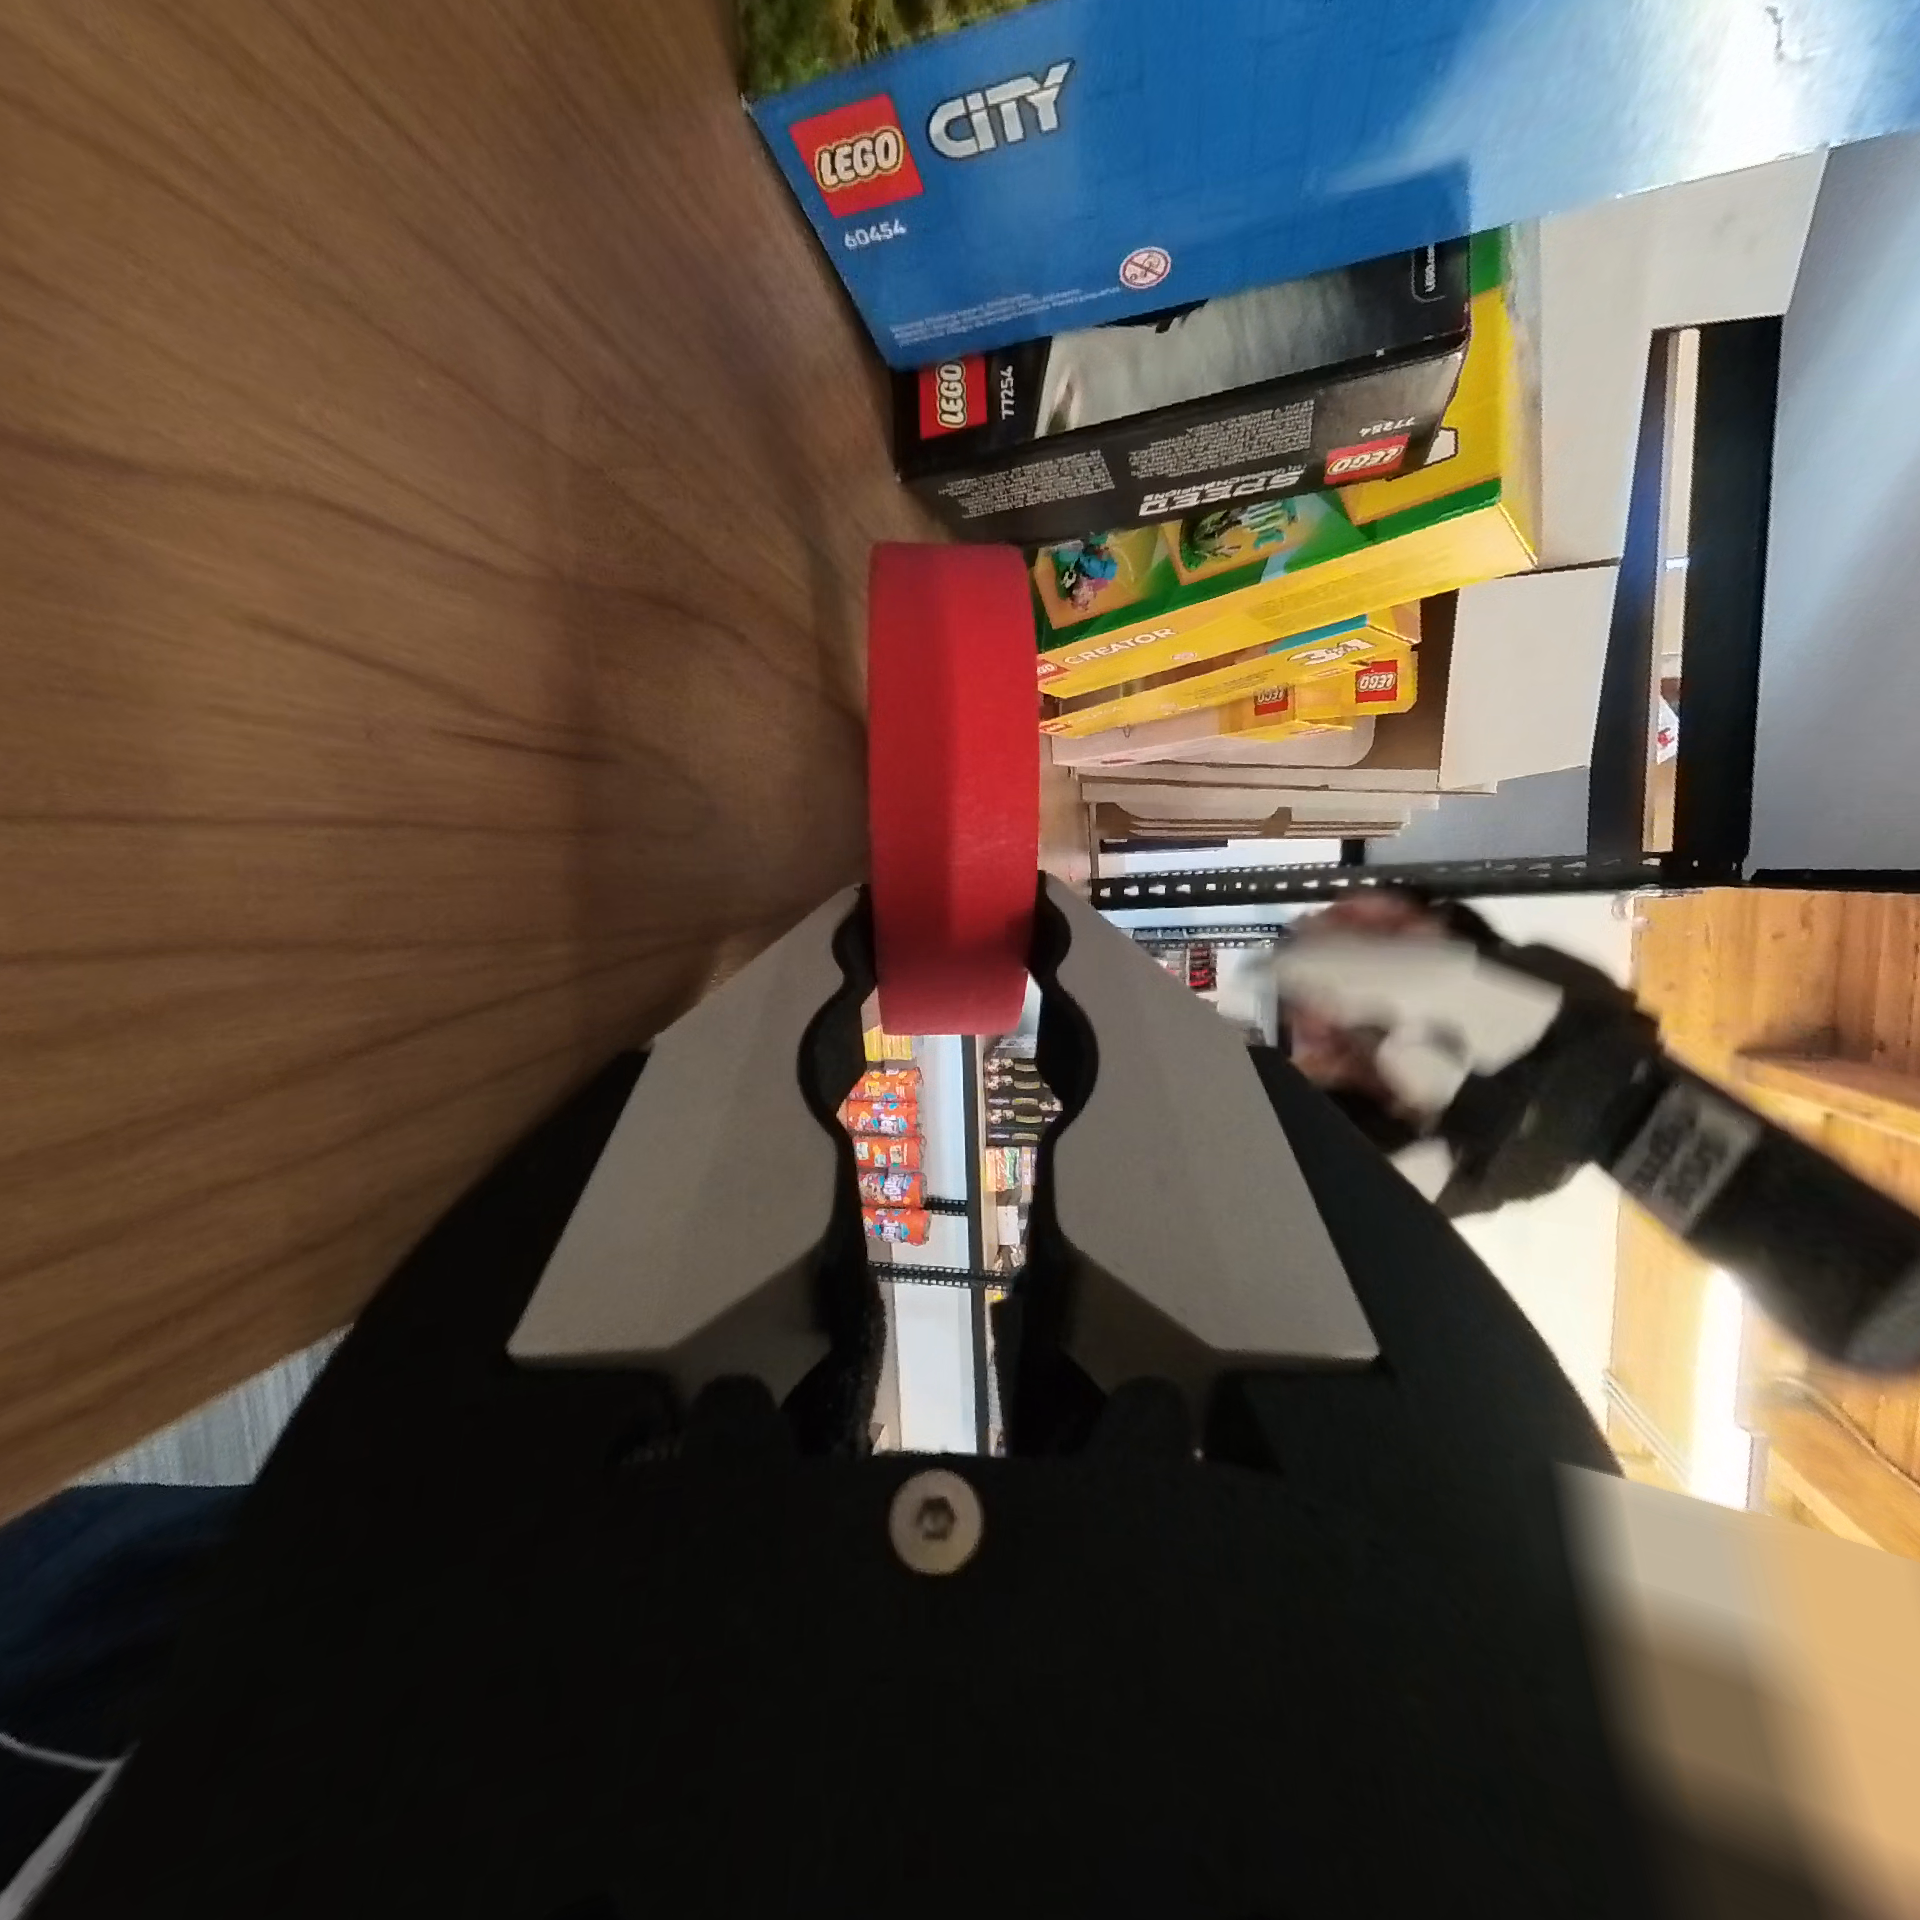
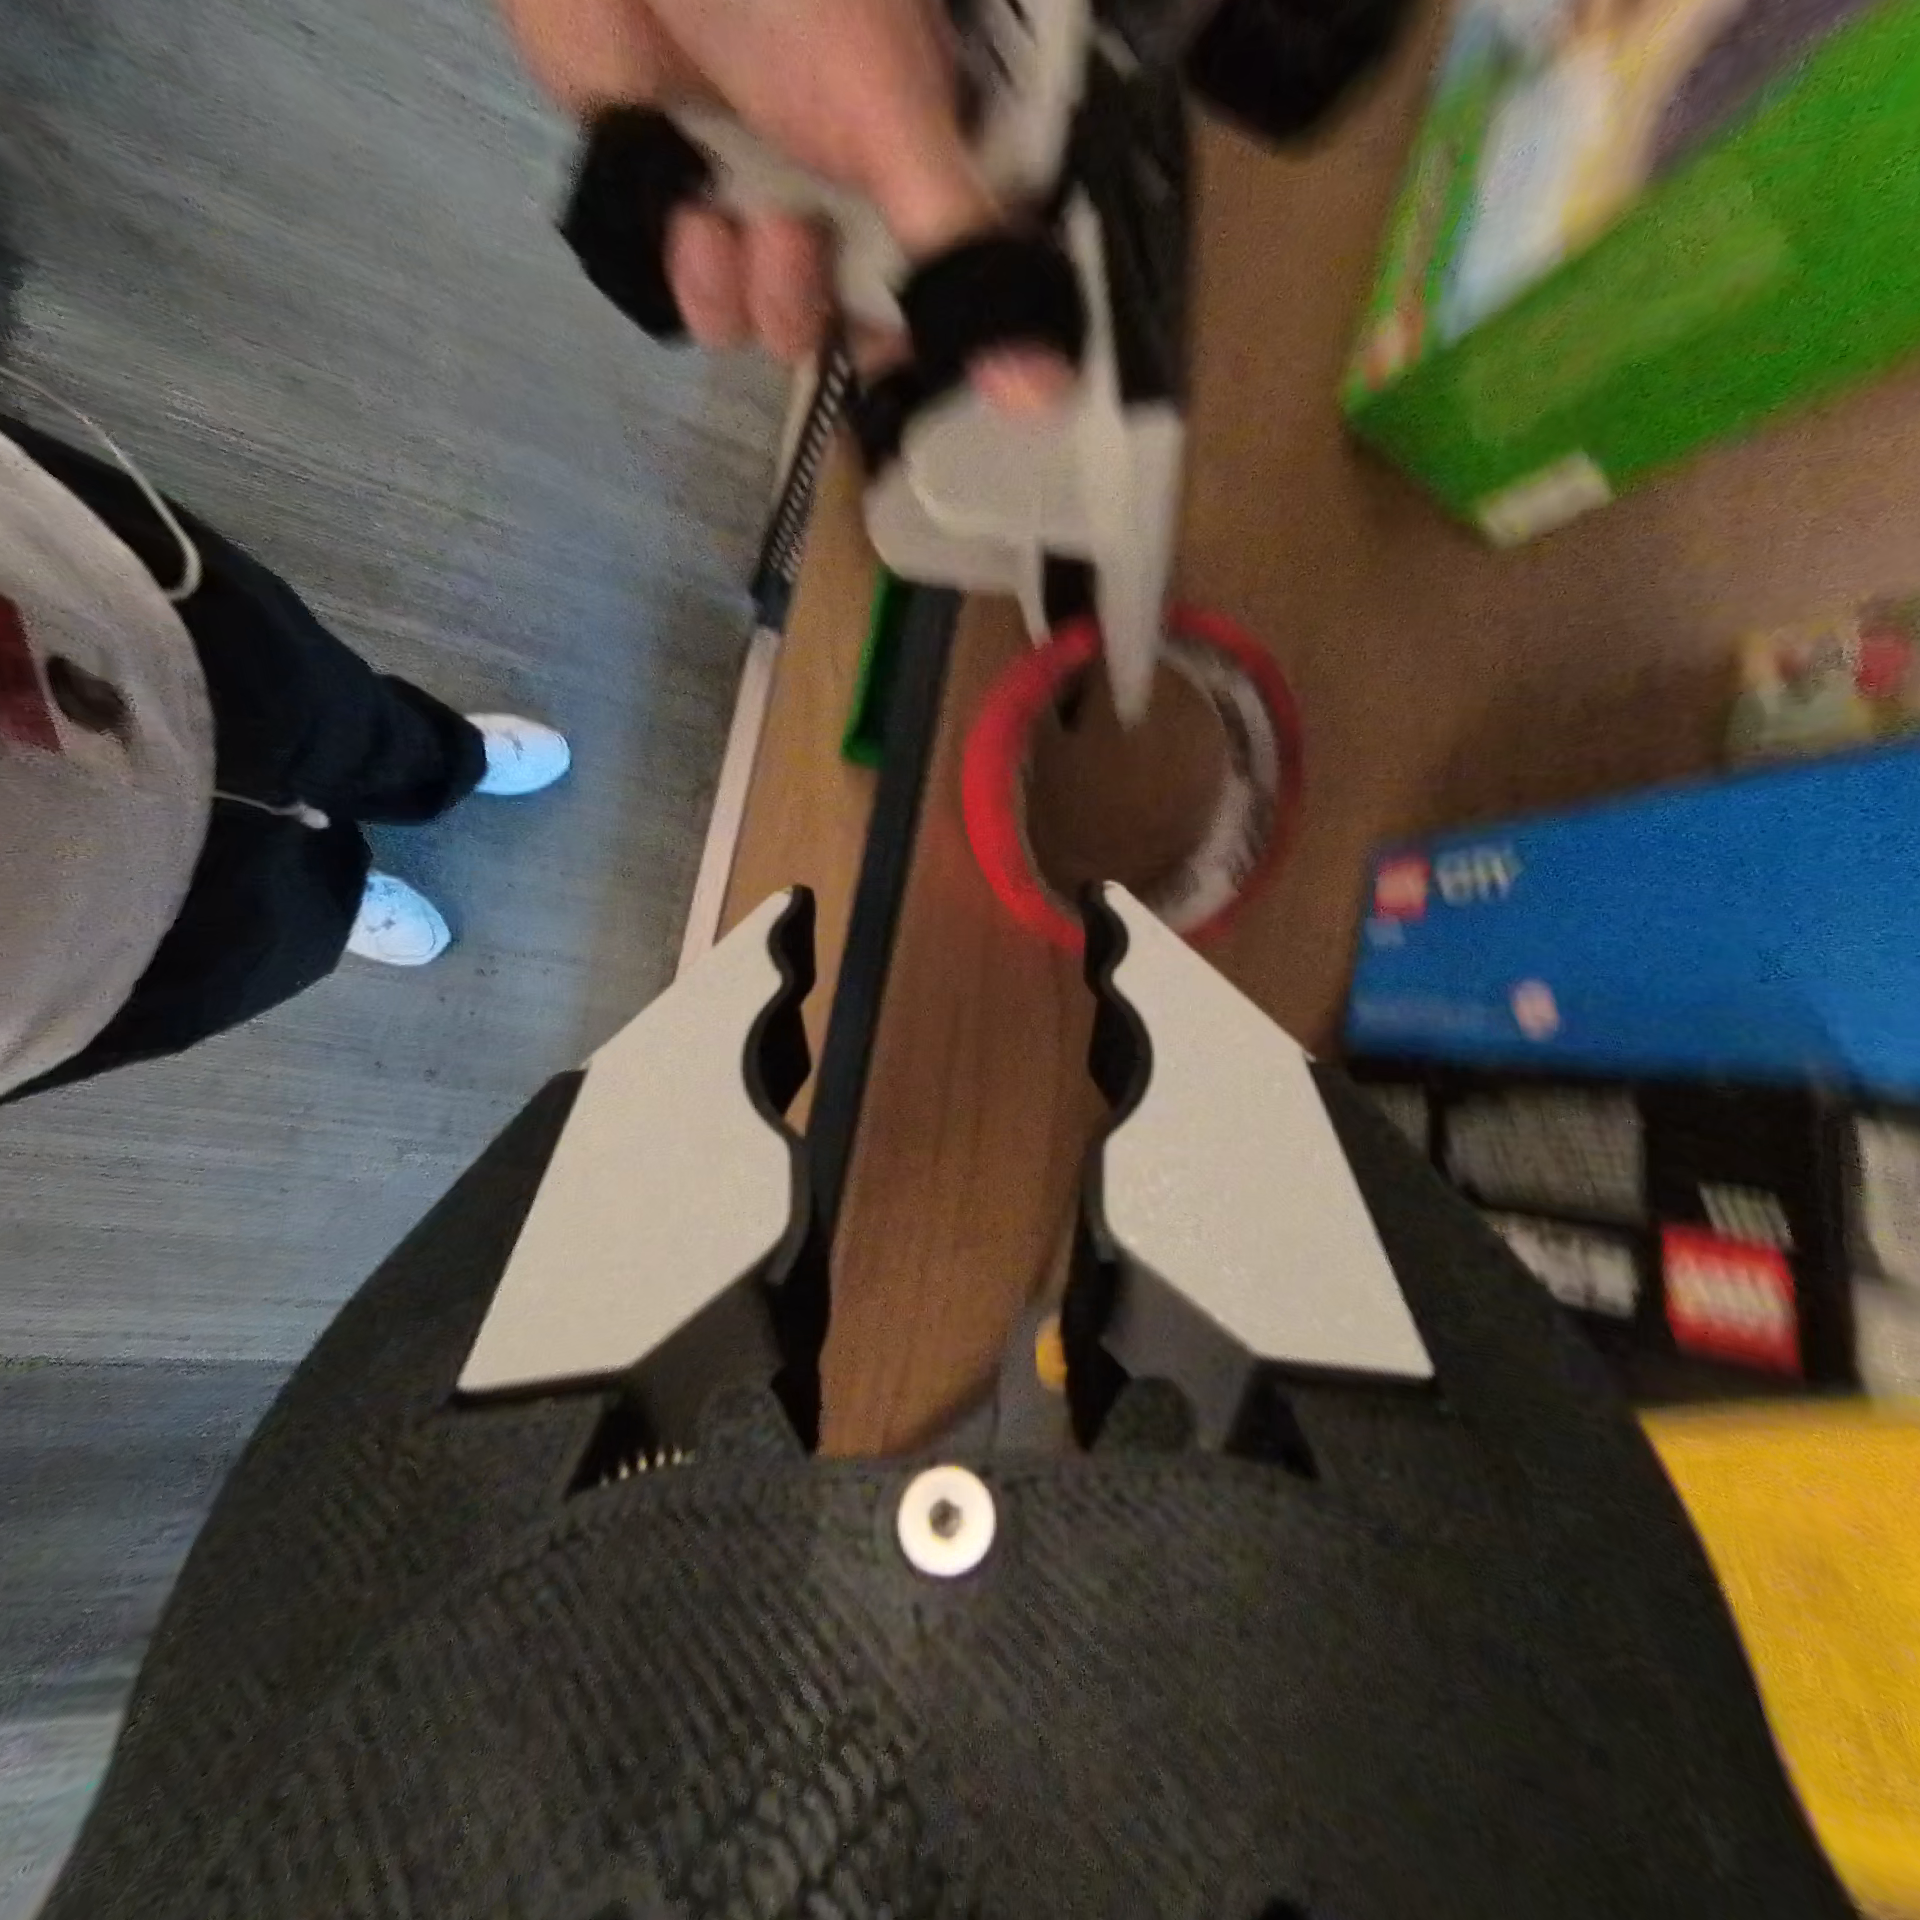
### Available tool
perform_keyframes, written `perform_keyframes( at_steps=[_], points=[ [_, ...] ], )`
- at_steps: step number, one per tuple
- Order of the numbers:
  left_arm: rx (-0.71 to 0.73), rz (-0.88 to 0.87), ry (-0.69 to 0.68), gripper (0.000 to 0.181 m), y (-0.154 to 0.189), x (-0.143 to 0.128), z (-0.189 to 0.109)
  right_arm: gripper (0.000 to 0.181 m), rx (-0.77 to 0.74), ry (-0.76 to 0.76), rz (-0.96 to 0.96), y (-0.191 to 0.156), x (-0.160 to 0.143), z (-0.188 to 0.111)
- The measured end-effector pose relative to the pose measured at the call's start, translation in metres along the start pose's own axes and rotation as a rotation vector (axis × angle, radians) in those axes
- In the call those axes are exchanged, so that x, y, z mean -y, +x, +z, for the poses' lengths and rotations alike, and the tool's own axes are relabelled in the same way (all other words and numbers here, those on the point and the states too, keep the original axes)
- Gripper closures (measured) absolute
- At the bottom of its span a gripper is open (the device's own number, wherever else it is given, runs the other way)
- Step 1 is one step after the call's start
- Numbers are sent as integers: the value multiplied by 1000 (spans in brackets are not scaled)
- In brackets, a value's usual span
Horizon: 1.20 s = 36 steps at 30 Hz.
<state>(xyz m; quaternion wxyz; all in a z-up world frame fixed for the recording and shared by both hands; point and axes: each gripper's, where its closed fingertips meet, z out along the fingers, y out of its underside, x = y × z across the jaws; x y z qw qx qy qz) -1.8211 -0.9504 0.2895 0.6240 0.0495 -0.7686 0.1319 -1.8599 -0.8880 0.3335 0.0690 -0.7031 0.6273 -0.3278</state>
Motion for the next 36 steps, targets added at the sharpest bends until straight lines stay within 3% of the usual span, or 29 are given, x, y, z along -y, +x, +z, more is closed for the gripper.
perform_keyframes(
  at_steps=[3,5,7,11,14,16,18,20,22,25,28,32,36],
  points=[
    [-1,0,0,154,0,-1,0,135,-14,-103,-3,6,-4,51],
    [-12,5,0,154,2,-1,0,140,35,-93,55,6,-4,72],
    [-40,18,1,153,4,0,-3,169,19,-116,56,13,-11,78],
    [-201,105,57,131,30,5,-32,173,70,-167,86,18,-25,68],
    [-189,343,45,127,40,7,-79,172,73,-222,71,22,-43,63],
    [-70,593,64,127,41,21,-114,170,81,-228,49,22,-49,63],
    [119,876,136,124,46,51,-152,144,77,-228,70,25,-47,63],
    [297,1147,225,123,63,84,-188,139,87,-144,107,28,-25,57],
    [491,1393,290,123,82,116,-221,139,33,5,119,42,20,44],
    [777,1748,334,122,112,154,-252,137,-260,192,67,96,99,20],
    [964,2132,402,133,148,175,-261,130,-590,307,16,150,170,0],
    [856,2327,327,141,165,185,-239,128,-775,428,-17,204,237,5],
    [862,2518,261,150,169,200,-229,137,-784,351,-8,243,251,34]
  ],
)
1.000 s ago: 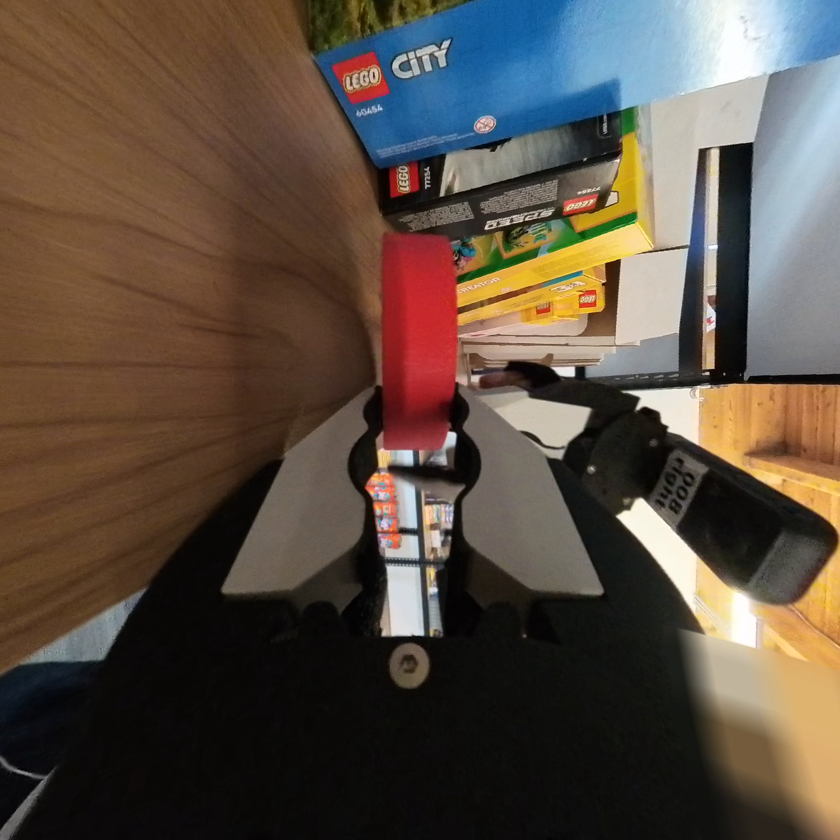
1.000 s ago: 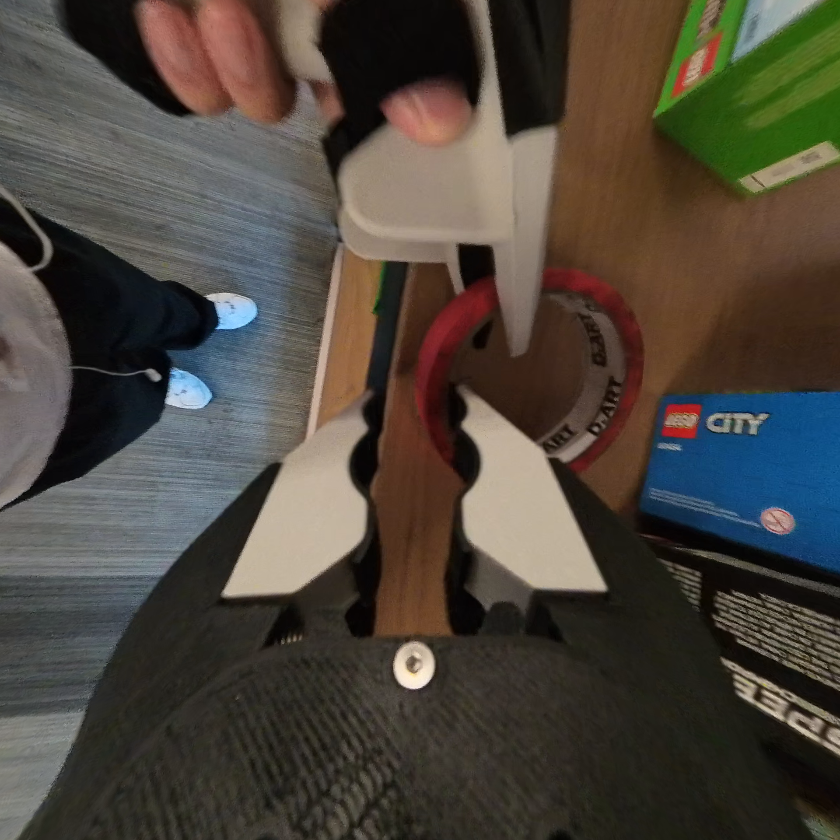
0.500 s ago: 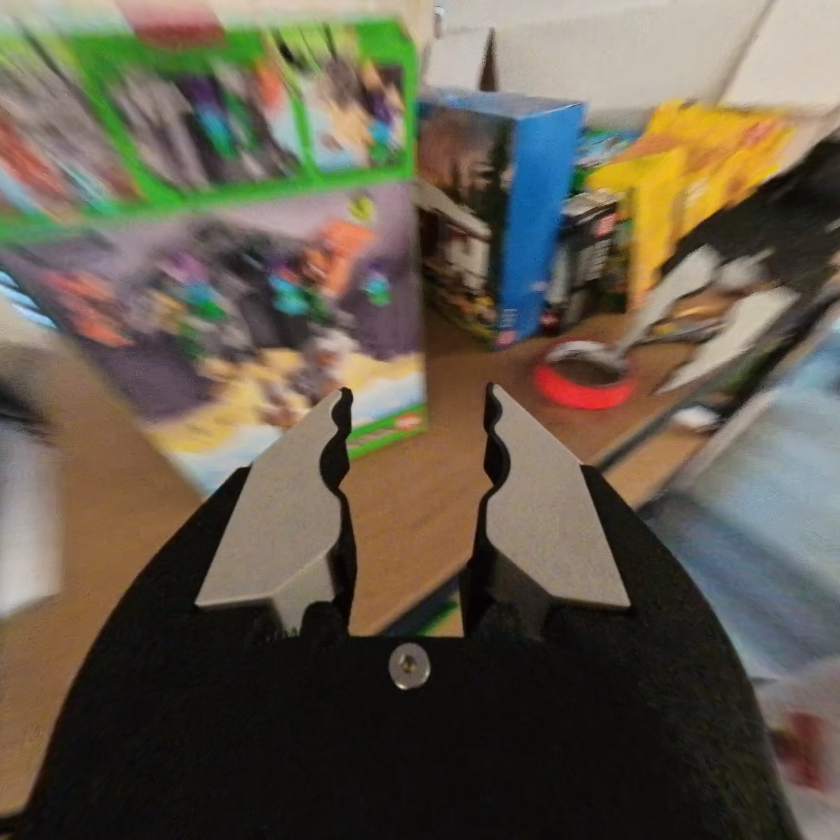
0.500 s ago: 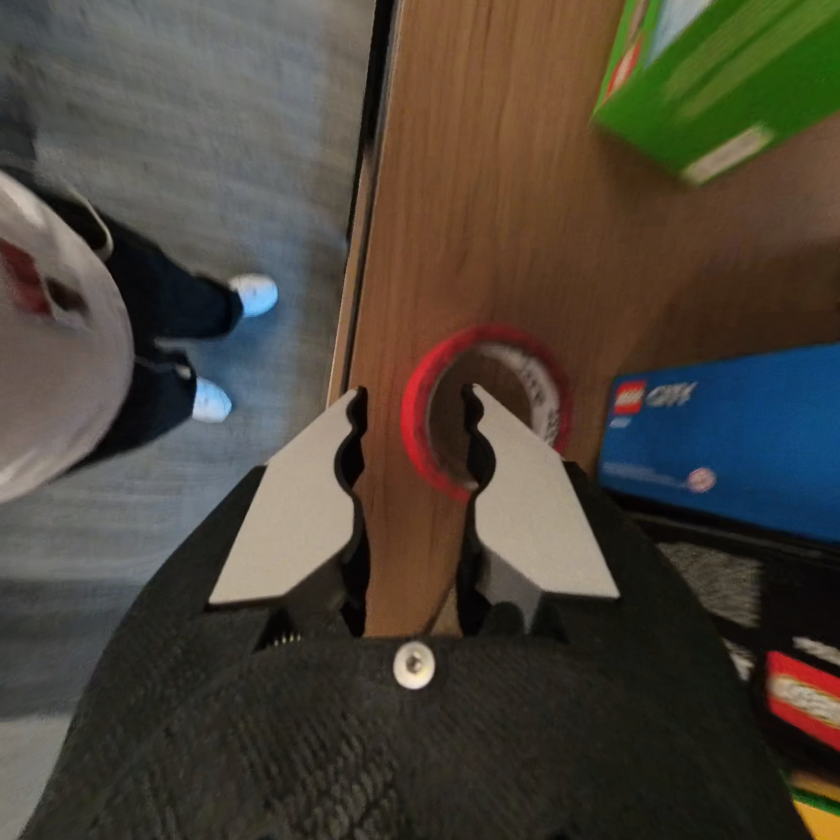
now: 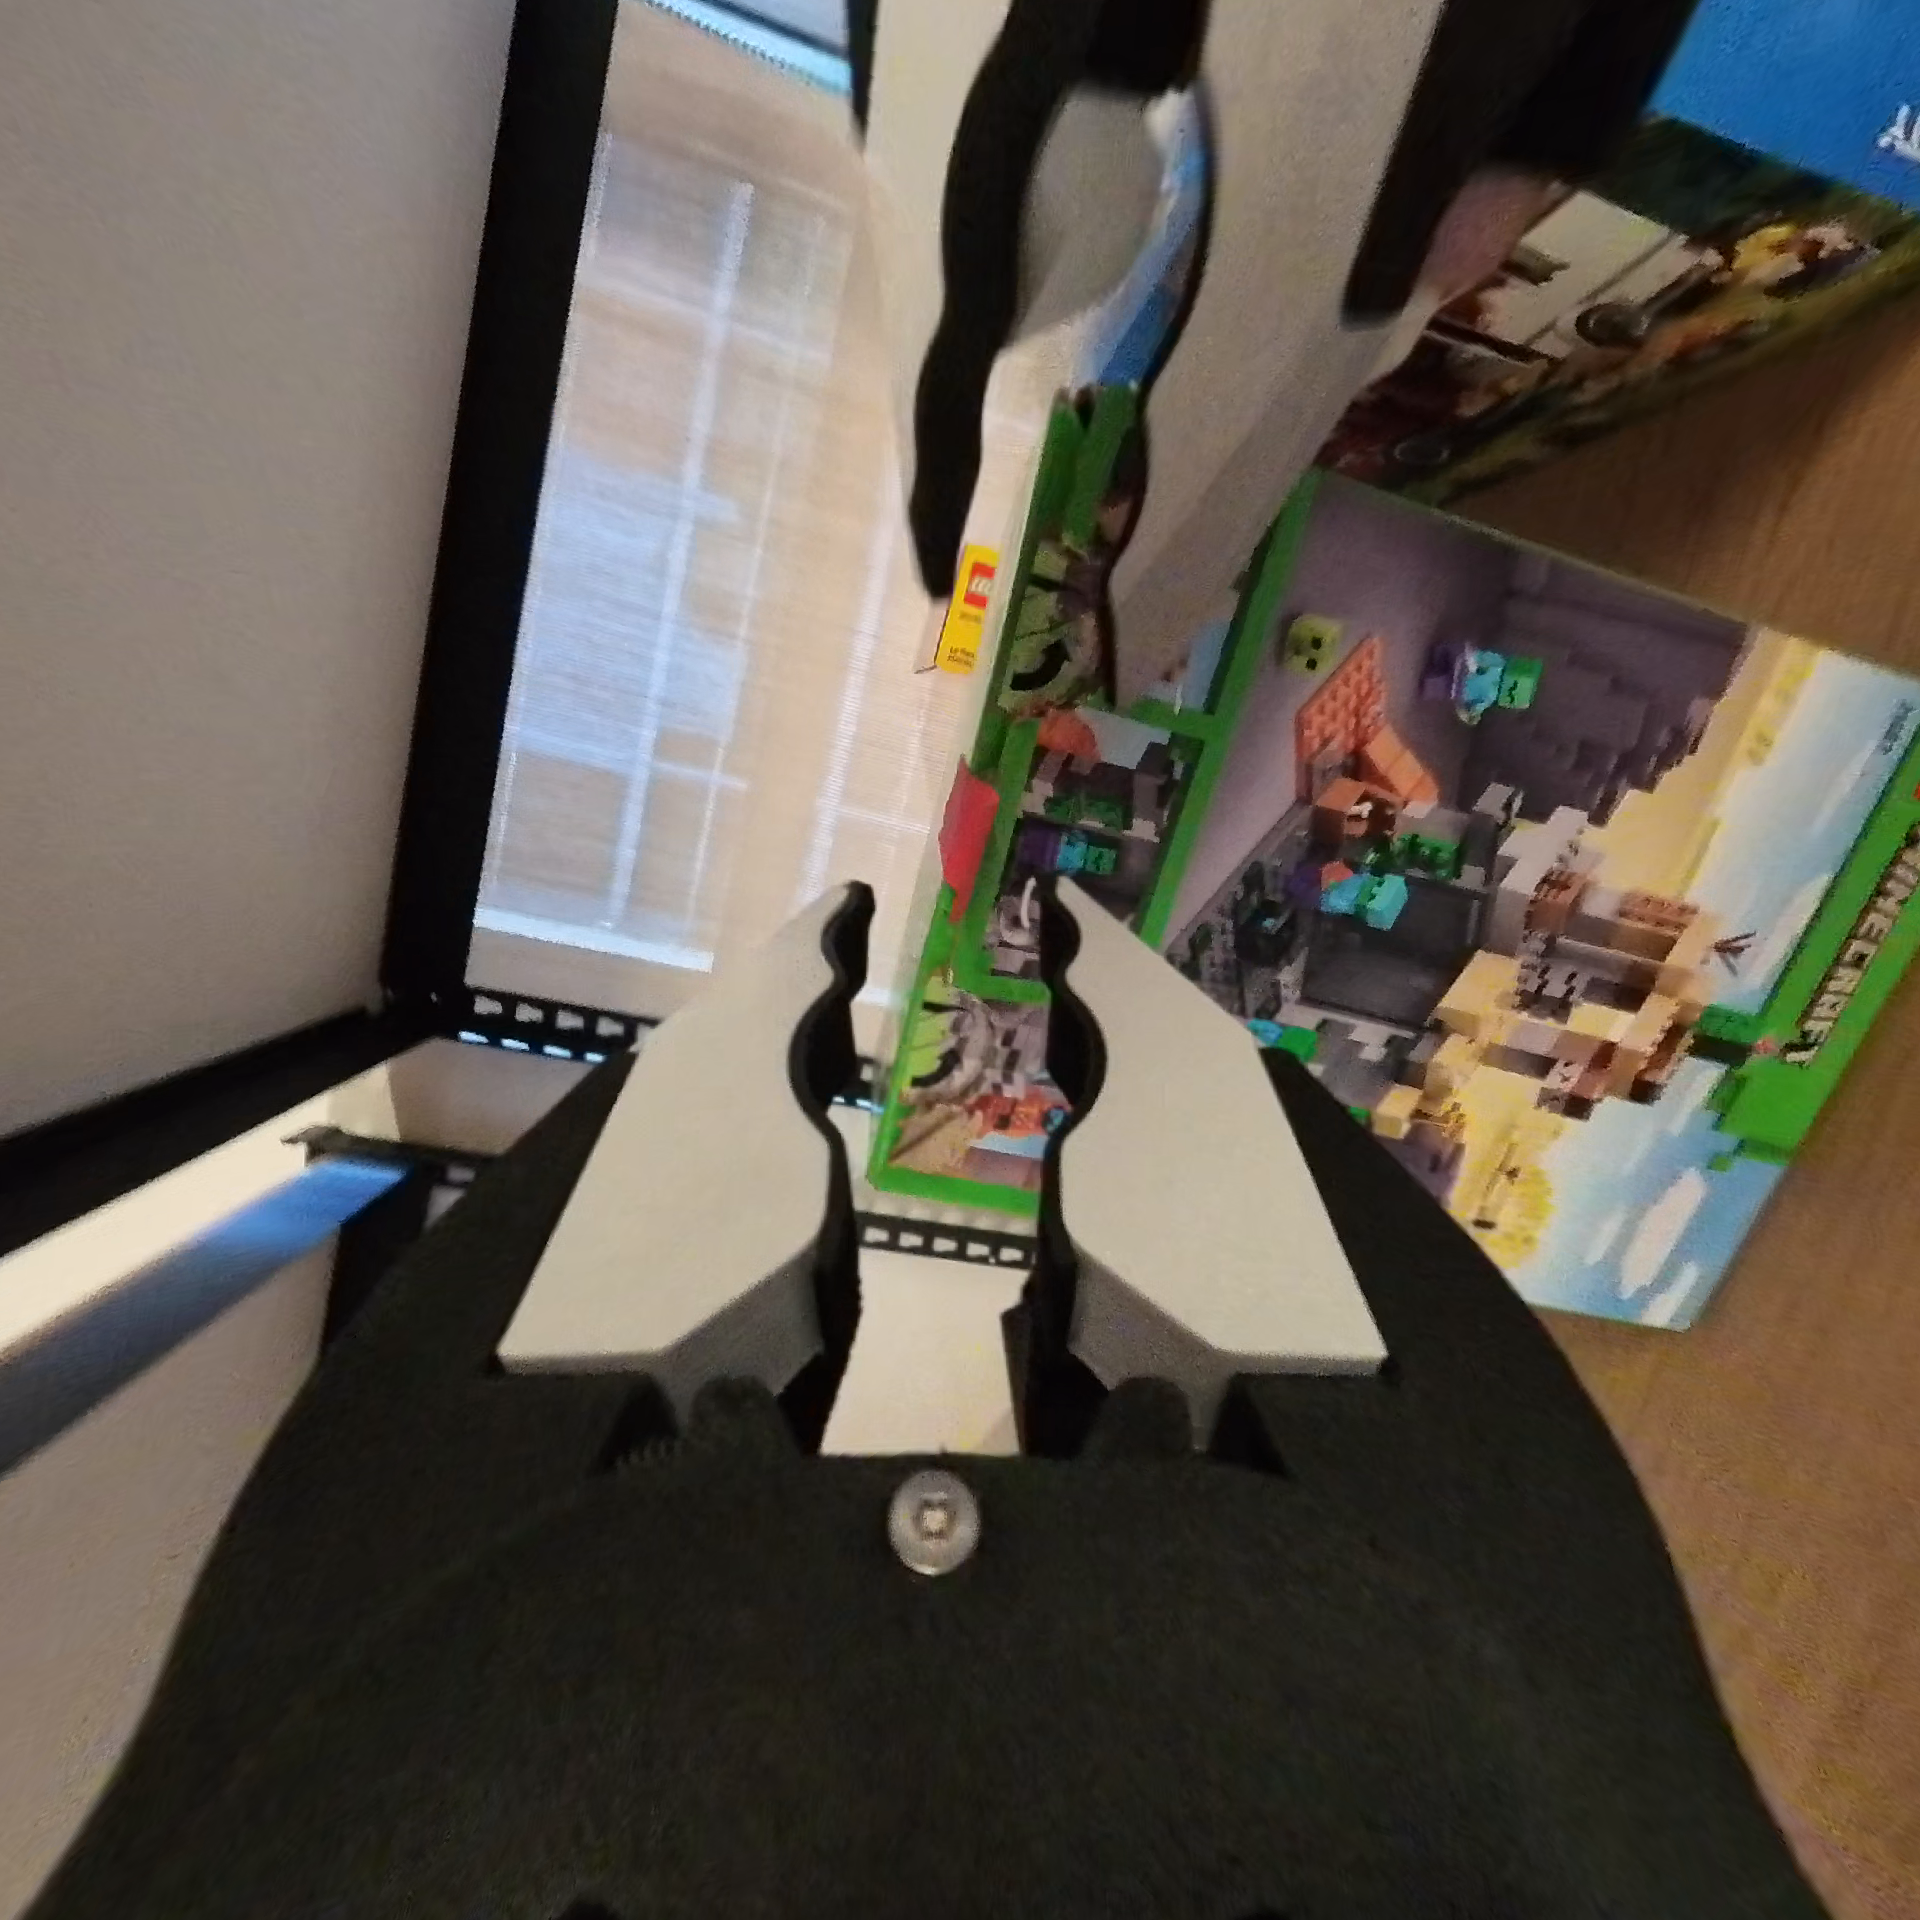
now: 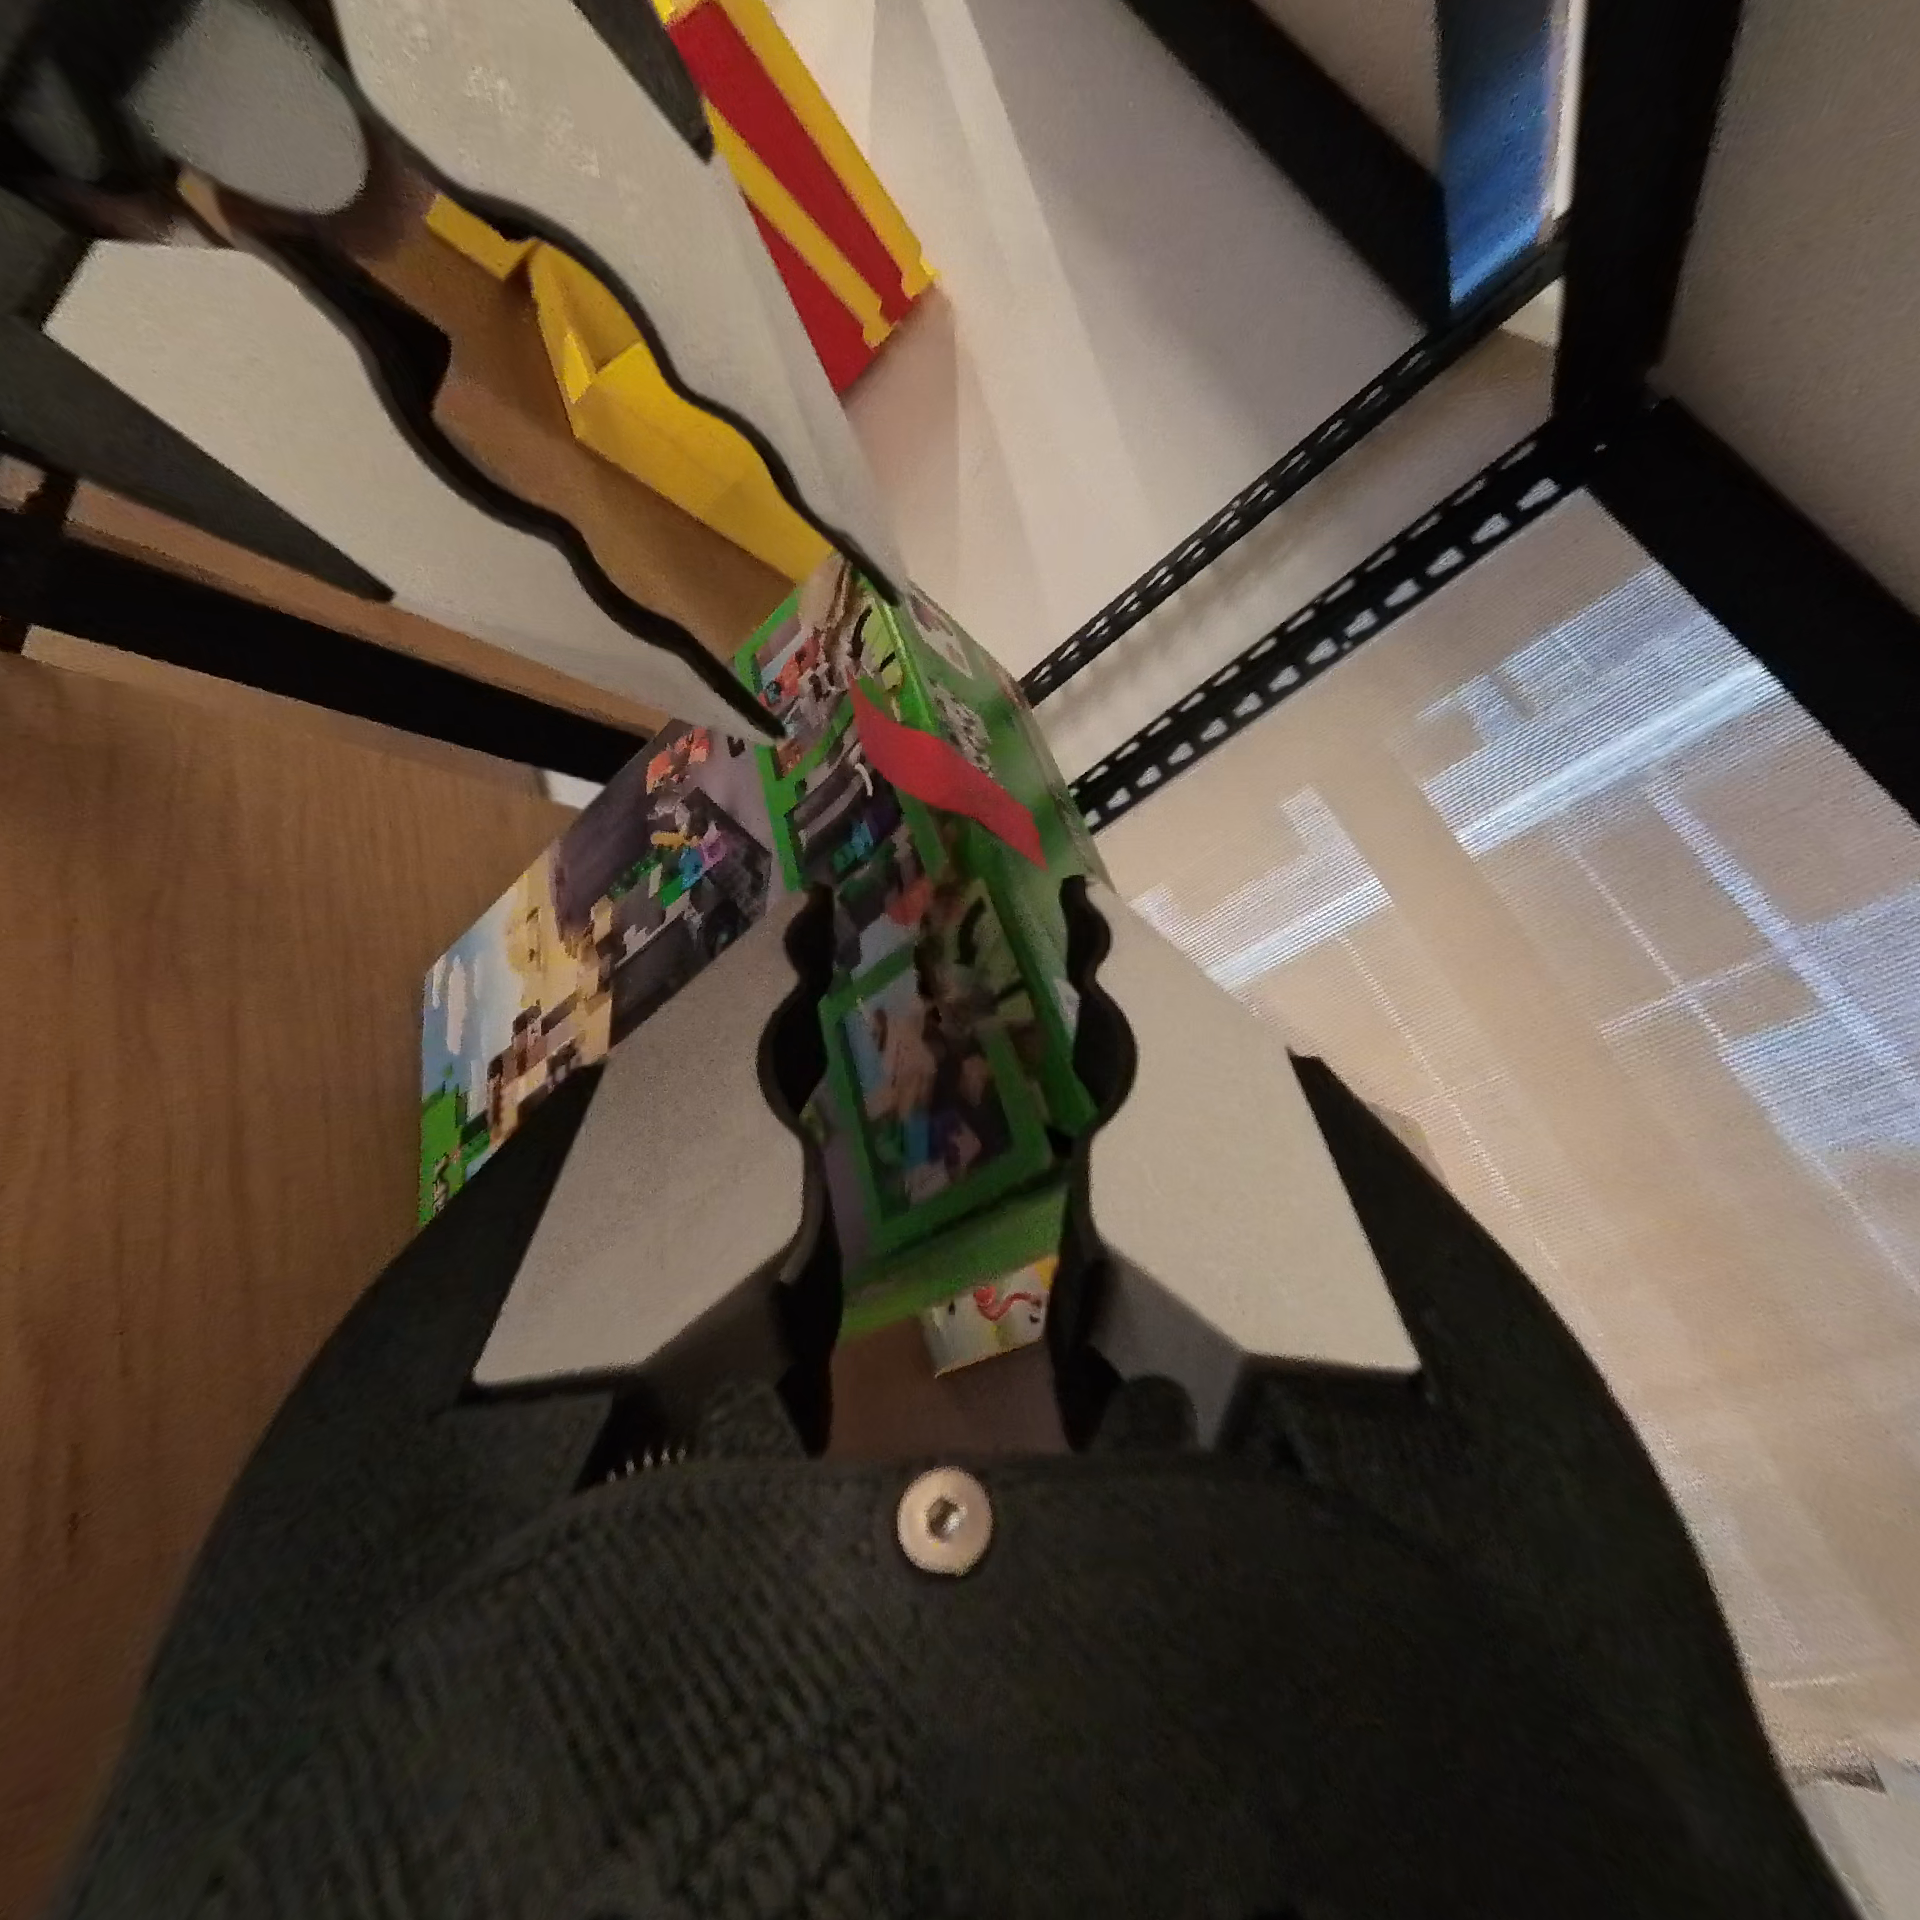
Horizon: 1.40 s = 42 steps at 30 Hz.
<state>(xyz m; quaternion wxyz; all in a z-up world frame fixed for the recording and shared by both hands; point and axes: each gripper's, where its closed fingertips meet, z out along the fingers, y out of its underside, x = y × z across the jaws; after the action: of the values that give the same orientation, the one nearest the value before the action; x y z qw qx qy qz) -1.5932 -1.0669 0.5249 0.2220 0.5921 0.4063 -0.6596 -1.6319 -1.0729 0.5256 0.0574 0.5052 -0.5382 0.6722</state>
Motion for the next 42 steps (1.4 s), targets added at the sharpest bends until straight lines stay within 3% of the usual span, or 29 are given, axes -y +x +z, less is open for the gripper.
perform_keyframes(
  at_steps=[6,11,17,22,30,36,39,42],
  points=[
    [-85,96,41,167,2,1,8,142,2,-88,-9,4,0,18],
    [-55,168,24,177,-3,-1,14,142,30,-118,-19,9,3,17],
    [-28,111,66,174,-8,7,6,141,67,-150,-33,5,-4,11],
    [13,132,50,156,-9,7,7,139,82,-142,-37,5,-5,10],
    [32,146,15,156,-25,10,16,139,83,-138,-43,8,-5,9],
    [5,81,19,156,-36,9,8,144,68,-113,61,24,-2,3],
    [0,3,9,160,-42,4,-1,148,86,-88,148,32,2,2],
    [-26,-64,-101,155,-43,-22,-1,148,124,-121,179,33,-5,5]
  ],
)
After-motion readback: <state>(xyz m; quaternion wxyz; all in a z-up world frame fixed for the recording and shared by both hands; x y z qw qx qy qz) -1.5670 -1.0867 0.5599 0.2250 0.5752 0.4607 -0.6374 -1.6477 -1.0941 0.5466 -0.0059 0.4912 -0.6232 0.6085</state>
